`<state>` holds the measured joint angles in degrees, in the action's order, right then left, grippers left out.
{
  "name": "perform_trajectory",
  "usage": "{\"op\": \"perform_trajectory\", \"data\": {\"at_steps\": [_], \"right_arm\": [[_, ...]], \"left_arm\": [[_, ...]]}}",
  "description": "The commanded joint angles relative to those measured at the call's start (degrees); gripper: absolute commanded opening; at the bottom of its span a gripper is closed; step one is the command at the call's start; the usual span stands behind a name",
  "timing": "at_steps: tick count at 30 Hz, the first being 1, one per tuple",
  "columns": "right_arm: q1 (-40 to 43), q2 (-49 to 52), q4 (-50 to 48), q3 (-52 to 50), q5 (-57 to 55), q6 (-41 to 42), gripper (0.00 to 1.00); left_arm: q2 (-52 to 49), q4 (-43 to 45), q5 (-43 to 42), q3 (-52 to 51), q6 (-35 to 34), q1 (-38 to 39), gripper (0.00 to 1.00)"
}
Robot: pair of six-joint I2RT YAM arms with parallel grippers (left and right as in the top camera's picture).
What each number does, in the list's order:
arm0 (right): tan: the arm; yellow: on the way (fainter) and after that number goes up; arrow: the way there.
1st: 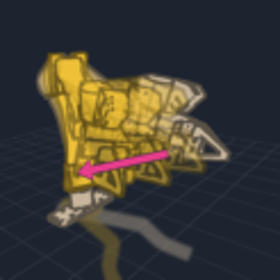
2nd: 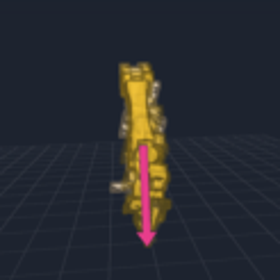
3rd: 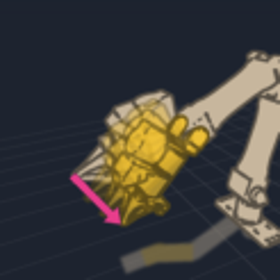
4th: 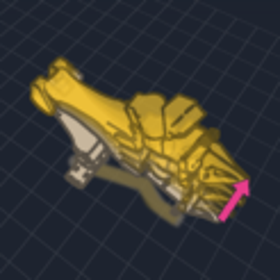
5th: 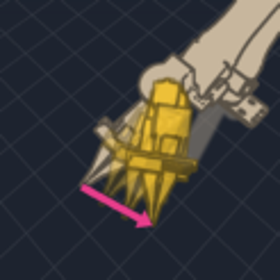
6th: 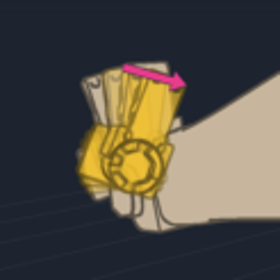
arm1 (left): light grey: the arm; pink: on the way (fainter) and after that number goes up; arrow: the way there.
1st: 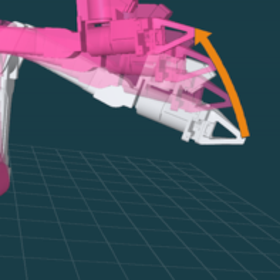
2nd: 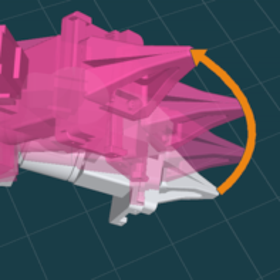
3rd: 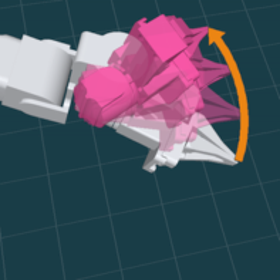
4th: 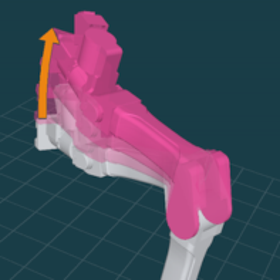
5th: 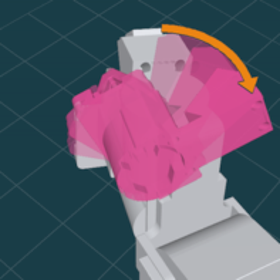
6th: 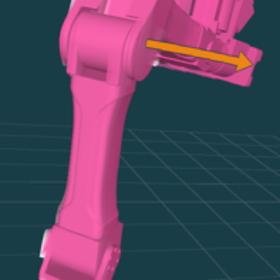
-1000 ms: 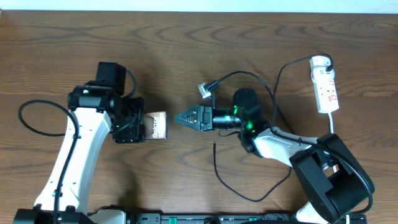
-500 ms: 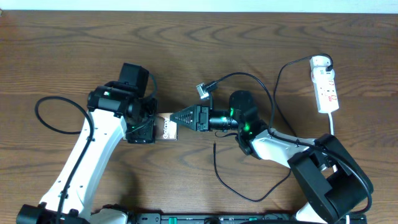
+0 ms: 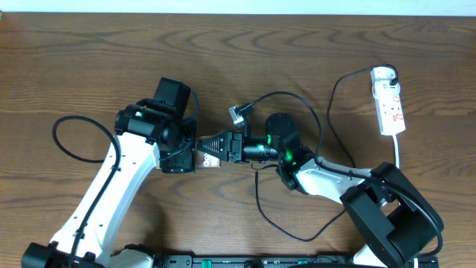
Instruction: Plug charger to phone and switch on socket
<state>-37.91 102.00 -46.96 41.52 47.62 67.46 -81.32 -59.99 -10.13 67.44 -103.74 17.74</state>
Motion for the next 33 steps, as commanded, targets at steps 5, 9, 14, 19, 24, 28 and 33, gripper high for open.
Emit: {"op": "perform_trajectory", "data": {"at_steps": [5,9,14,19,24,28,33], "right_arm": [[-2.2,0.3,0.0,0.6,-2.9,0.2,0.84],[-2.7,0.3,0.0,0.6,-3.6,0.2,0.83],[-2.7,0.3,0.1,0.6,-4.0,0.3,0.74],[-2.7,0.3,0.1,0.6,-4.4,2.8,0.69],[-2.7,0.3,0.1,0.6,-4.4,2.8,0.62],[-2.7,0.3,0.1,0.6,-4.4,2.8,0.60],[-3.2,0.3,0.1,0.6,-4.6,2.8,0.59]], "left_arm": [[-1.1,-0.1,0.8,1.2,-4.2,2.3,0.07],[-1.5,-0.1,0.8,1.2,-4.6,3.3,0.07],[-1.9,-0.1,0.7,1.2,-4.6,3.3,0.07],[-1.9,-0.1,0.7,1.2,-4.6,3.3,0.07],[-1.9,-0.1,0.8,1.2,-4.6,3.3,0.07],[-1.9,-0.1,0.7,1.2,-4.6,3.3,0.07],[-1.9,-0.1,0.8,1.2,-4.6,3.3,0.07]]}}
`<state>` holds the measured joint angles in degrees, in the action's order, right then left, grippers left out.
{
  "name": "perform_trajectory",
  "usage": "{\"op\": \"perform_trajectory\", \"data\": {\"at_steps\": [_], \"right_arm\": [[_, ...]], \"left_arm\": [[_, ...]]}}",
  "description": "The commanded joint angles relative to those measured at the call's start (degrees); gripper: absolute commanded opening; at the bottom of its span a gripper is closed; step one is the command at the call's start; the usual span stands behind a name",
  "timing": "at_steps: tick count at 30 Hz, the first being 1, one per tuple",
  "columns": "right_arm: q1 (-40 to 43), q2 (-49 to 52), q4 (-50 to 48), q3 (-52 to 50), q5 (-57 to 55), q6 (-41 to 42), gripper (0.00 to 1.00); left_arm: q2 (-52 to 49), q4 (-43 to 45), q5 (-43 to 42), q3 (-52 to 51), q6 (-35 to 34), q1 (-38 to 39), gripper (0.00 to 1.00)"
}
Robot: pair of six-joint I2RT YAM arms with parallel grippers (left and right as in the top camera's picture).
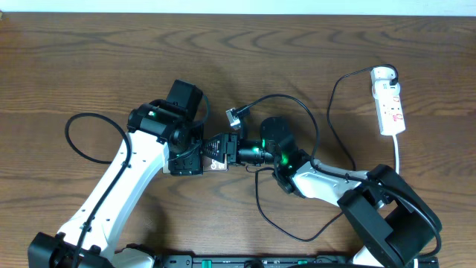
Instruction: Plug charger to phone and switch on socket
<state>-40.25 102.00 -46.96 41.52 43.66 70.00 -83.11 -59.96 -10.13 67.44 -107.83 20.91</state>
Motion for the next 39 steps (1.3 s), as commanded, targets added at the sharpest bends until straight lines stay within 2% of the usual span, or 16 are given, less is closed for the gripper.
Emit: {"op": "perform_trajectory", "data": {"at_steps": [1,14,17,26,30,37,39], "right_arm": [[-1.0,0.3,0.1,0.6,-0.7,0.3,0.57],[-1.3,0.3,0.1,0.6,-1.2,0.3,0.41],[-1.3,0.3,0.1,0.6,-1.2,0.3,0.33],[-1.3,0.3,0.1,0.6,-1.1,0.3,0.25],[-1.3,0.3,0.1,0.6,-1.1,0.3,0.16],[-1.3,0.3,0.1,0.6,-1.1,0.3,0.11],[-1.3,0.3,0.1,0.6,-1.1,0.3,0.06]], "left_arm": [[-0.1,-0.1,0.8,1.2,-0.5,0.1,0.07],[-0.1,-0.2,0.7,1.2,-0.5,0.1,0.07],[-0.1,-0.2,0.7,1.2,-0.5,0.1,0.07],[-0.1,-0.1,0.7,1.2,-0.5,0.1,0.07],[-0.1,-0.1,0.7,1.2,-0.5,0.1,0.07],[-0.1,-0.1,0.8,1.2,-0.5,0.1,0.07],[-0.1,-0.1,0.8,1.2,-0.5,0.1,0.07]]}}
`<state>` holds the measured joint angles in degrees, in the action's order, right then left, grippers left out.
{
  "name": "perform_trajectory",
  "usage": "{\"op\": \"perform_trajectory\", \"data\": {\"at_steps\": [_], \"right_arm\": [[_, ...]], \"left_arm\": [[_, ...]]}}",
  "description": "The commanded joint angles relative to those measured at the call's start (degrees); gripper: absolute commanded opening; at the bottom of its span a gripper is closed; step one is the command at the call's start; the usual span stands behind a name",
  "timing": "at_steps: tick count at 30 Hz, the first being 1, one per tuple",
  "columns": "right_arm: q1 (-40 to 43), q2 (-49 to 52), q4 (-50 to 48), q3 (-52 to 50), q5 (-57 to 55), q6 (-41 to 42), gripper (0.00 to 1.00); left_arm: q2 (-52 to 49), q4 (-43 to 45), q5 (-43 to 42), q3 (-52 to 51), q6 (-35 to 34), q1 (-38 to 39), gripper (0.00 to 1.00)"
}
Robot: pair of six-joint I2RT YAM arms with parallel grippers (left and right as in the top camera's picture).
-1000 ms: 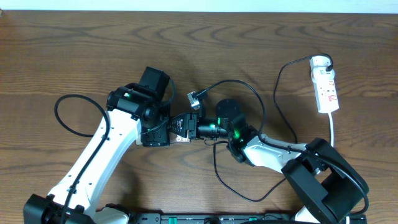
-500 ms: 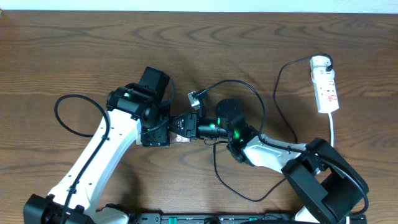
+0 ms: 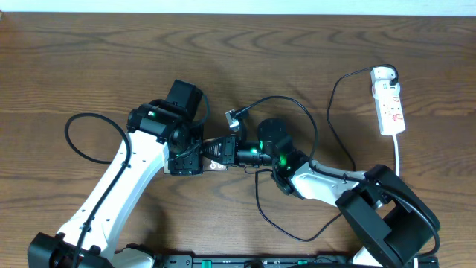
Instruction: Plug charger to phone and switch on socket
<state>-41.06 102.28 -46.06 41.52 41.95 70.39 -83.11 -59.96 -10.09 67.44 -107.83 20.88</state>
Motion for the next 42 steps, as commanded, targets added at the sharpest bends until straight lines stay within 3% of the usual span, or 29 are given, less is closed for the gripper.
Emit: {"op": "perform_trajectory", "data": {"at_steps": [1,10,16,21,27,42], "right_arm": [[-0.5,0.0,-0.8,0.6,0.6,-0.1,0.06],[-0.5,0.0,-0.8,0.6,0.6,-0.1,0.01],[-0.5,0.0,-0.8,0.6,0.5,-0.1,0.01],[-0.5,0.0,-0.8,0.6,0.5,-0.1,0.01],[-0.2,0.0,-0.8,0.6,0.6,-0.1,0.01],[2.5,0.0,-0.8,0.6,0.5,0.3,0.01]], "left_arm": [[-0.1,-0.1,0.7,1.2,-0.5,0.1,0.07],[-0.1,-0.2,0.7,1.2,-0.4,0.1,0.08],[-0.1,-0.2,0.7,1.2,0.2,0.1,0.65],[-0.1,-0.2,0.7,1.2,0.9,0.1,0.82],[-0.1,-0.2,0.7,1.2,0.9,0.1,0.89],[2.2,0.0,-1.4,1.3,1.8,0.0,0.90]]}}
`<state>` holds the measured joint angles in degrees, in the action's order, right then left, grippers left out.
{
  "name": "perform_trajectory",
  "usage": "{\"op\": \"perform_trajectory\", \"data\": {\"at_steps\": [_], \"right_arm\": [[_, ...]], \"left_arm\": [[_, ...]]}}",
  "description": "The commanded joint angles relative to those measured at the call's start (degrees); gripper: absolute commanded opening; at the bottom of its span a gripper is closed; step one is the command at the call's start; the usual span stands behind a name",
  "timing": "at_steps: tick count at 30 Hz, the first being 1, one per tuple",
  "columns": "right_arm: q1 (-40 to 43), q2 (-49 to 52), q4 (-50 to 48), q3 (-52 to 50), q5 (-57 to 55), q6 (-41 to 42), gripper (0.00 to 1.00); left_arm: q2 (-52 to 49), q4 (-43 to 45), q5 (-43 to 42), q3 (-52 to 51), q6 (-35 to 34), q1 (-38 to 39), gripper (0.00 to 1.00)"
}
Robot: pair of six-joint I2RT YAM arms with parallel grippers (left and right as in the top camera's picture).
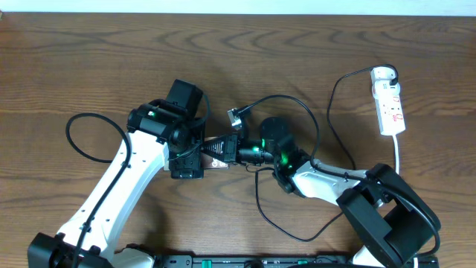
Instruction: Plug charger to phone and switch on socket
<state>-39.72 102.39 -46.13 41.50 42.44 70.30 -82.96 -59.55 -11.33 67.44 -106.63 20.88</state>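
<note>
The phone [216, 161] shows only as a pale sliver at the table's centre, sticking out rightward from my left gripper [195, 158], which appears shut on its left end. My right gripper [213, 146] reaches in from the right. Its fingers lie over the phone and almost touch the left gripper, and their state is hidden. The charger's silver connector [236, 115] lies free on the wood just behind the right gripper. Its black cable [309, 112] loops right to the white socket strip [390, 104] at the far right.
More black cable [260, 205] curls on the table in front of the right arm. A separate black cable loop [82, 141] hangs off the left arm at the left. The socket strip's white lead [398, 149] runs toward the table's front edge.
Both arms are almost where they were. The right gripper has shifted very slightly, and the connector's tip sits a touch further right. The phone remains between the two grippers.
At first the left gripper was further left, with the phone at its right side and the right gripper's tips over it. By the second moment the left arm had moved right and the right gripper left, closing the gap. They have stayed pressed together since, with the connector lying free.
</note>
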Motion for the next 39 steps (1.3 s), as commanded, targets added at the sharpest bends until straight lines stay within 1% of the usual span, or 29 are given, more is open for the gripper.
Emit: {"op": "perform_trajectory", "data": {"at_steps": [1,4,8,11,14,16,19,20,23,24,25,26,28,31,35,39], "right_arm": [[1.3,-0.1,-0.7,0.6,-0.1,0.4,0.01],[1.8,-0.1,-0.7,0.6,-0.3,0.4,0.01],[2.6,-0.1,-0.6,0.6,-0.5,0.4,0.01],[3.4,-0.1,-0.5,0.6,-0.6,0.5,0.01],[5.0,-0.1,-0.1,0.6,-1.2,4.6,0.01],[5.9,-0.1,-0.2,0.6,-1.7,7.9,0.01],[7.1,-0.1,-0.1,0.6,-2.1,14.9,0.01],[7.5,-0.1,-0.1,0.6,-2.3,18.3,0.01],[8.2,-0.1,-0.2,0.6,-2.3,29.2,0.01],[8.3,-0.1,-0.2,0.6,-2.3,33.4,0.01],[8.3,-0.1,-0.2,0.6,-2.3,35.9,0.02],[8.3,-0.1,-1.0,0.6,-2.5,42.5,0.01],[8.3,-0.1,-2.8,0.6,-3.1,47.0,0.01],[8.3,-0.1,-9.4,0.6,-6.0,47.3,0.01],[8.3,-0.1,-18.9,0.6,-10.2,47.3,0.01],[8.3,-0.1,-20.9,0.6,-11.0,47.3,0.02]], "left_arm": [[2.5,-0.2,-0.2,1.3,1.2,0.0,0.90],[4.3,1.0,-0.2,1.3,2.9,0.0,0.90],[7.6,1.4,-0.2,1.3,3.1,0.0,0.90],[10.2,1.7,-0.2,1.3,5.9,0.0,0.91],[13.1,1.8,-0.1,1.3,8.7,0.0,0.91],[14.7,1.9,0.3,1.3,12.1,0.0,0.91],[16.2,3.0,2.2,1.3,19.4,0.0,0.91],[16.6,3.6,3.2,1.3,22.1,0.0,0.91],[17.1,5.6,4.9,1.3,27.5,0.0,0.91],[17.1,6.4,5.0,1.3,28.8,0.0,0.91],[17.1,7.0,5.0,1.3,29.7,0.0,0.91],[17.1,7.9,5.2,1.3,30.6,0.0,0.91],[17.1,8.6,6.3,1.3,30.6,0.0,0.91],[17.1,10.0,8.2,1.2,30.6,0.0,0.91],[17.1,12.1,8.7,1.2,30.5,0.0,0.91],[17.0,14.5,10.7,1.2,30.3,0.0,0.91]]}}
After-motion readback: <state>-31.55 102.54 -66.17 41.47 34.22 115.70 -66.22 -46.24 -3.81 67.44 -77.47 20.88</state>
